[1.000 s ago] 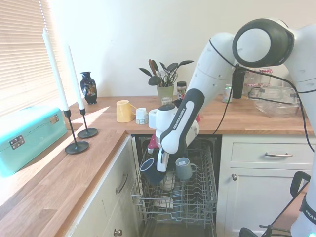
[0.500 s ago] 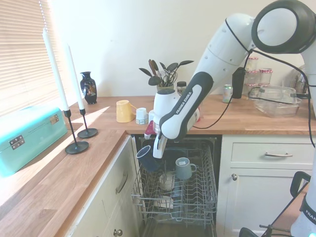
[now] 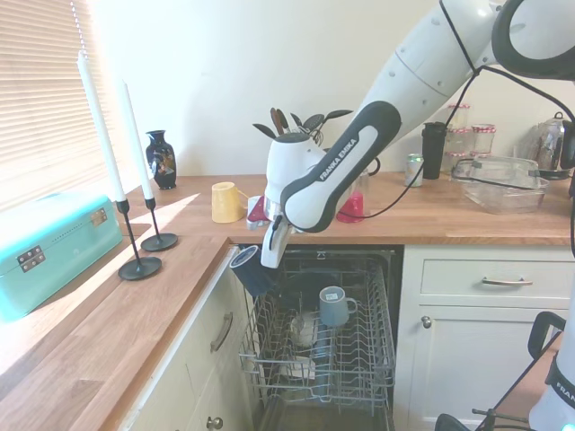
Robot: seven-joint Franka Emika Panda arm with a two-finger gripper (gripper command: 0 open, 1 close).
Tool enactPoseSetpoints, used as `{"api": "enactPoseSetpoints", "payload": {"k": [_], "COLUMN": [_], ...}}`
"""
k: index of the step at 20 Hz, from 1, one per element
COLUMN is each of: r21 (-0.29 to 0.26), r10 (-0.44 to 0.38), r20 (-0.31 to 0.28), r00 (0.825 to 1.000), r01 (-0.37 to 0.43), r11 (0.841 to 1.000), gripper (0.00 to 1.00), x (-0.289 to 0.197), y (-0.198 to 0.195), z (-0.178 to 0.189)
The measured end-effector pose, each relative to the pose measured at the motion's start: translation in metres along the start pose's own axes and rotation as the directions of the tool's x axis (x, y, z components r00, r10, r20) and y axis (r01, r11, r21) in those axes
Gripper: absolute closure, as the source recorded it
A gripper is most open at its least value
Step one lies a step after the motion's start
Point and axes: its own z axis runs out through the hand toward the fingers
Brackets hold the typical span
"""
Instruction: Move a mug from dishwasher to table
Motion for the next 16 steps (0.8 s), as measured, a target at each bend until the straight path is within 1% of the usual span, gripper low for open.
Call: {"api": "enactPoseSetpoints", "payload": {"k": [6,9,11,16], "r21": [0.026,0.038,0.046,0.065], "r10": [0.02,0.035,0.046,0.069], "r20": [-0.014,-0.016,-0.014,-0.002], "r00": [1.0,0.999,0.999,0.998], "r01": [-0.02,-0.034,-0.045,-0.069], "r11": [0.999,0.999,0.998,0.995], "gripper": [1.0,1.0,1.0,1.0], "x": [0.023,0.035,0.045,0.061], "y": [-0.036,-0.055,-0.069,-0.112], "z": [-0.033,-0.044,-0.045,-0.033]}}
